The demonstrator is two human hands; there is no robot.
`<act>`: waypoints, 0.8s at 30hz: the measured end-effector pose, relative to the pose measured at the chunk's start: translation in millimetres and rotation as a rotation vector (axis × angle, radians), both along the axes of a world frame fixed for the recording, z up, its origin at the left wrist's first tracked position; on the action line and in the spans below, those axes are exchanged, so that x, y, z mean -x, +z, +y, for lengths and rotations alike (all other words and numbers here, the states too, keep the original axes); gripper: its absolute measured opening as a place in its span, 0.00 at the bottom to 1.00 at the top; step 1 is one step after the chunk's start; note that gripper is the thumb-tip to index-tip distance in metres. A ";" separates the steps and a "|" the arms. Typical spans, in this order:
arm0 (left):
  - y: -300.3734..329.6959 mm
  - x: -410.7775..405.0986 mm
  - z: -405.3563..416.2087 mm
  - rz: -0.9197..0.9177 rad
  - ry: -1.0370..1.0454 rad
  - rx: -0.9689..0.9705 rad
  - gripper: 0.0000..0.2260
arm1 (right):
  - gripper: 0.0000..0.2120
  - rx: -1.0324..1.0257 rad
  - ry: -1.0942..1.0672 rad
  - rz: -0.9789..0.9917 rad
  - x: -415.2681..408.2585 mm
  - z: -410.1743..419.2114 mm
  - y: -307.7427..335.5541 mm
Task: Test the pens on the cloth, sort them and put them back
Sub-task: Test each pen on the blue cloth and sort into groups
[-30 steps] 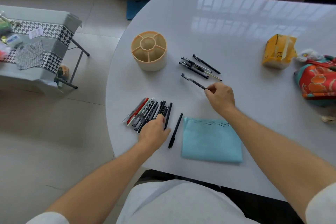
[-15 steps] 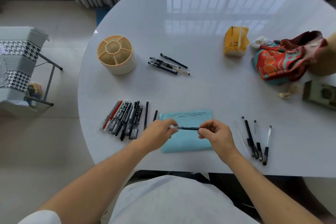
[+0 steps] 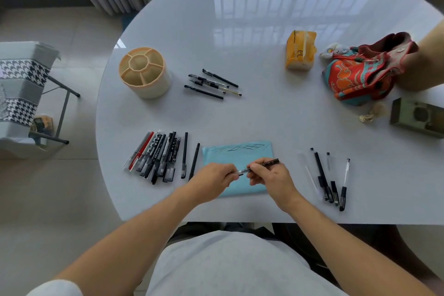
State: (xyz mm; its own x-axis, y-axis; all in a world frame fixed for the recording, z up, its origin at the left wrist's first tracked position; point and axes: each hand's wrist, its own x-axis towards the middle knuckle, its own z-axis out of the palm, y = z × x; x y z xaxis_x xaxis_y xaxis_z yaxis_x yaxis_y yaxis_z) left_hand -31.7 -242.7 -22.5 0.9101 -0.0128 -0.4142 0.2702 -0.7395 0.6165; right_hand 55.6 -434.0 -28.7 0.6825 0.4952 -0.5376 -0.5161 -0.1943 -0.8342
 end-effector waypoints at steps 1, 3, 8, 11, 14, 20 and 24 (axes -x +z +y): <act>-0.3 -0.1 0.1 -0.029 -0.014 -0.023 0.09 | 0.08 0.009 -0.014 -0.013 0.1 2.0 0.0; -2.4 -0.3 1.1 -0.086 -0.040 -0.083 0.11 | 0.10 0.028 -0.043 -0.022 1.8 7.7 -0.3; -15.3 14.3 24.3 -0.102 0.042 -0.253 0.15 | 0.13 0.095 -0.367 0.000 -34.4 -0.7 -2.9; -19.0 16.3 31.7 -0.141 0.070 -0.255 0.14 | 0.08 0.093 -0.236 -0.067 -53.2 -12.1 -5.7; -20.3 2.2 21.9 -0.171 0.023 -0.183 0.12 | 0.06 0.130 -0.139 -0.163 -45.8 -0.3 -14.2; -32.2 -4.7 14.3 -0.109 -0.067 -0.189 0.13 | 0.07 0.273 -0.039 -0.387 -24.1 27.5 -34.8; -35.5 -1.8 17.7 -0.089 -0.075 -0.190 0.13 | 0.05 0.375 0.022 -0.536 -22.9 36.2 -39.4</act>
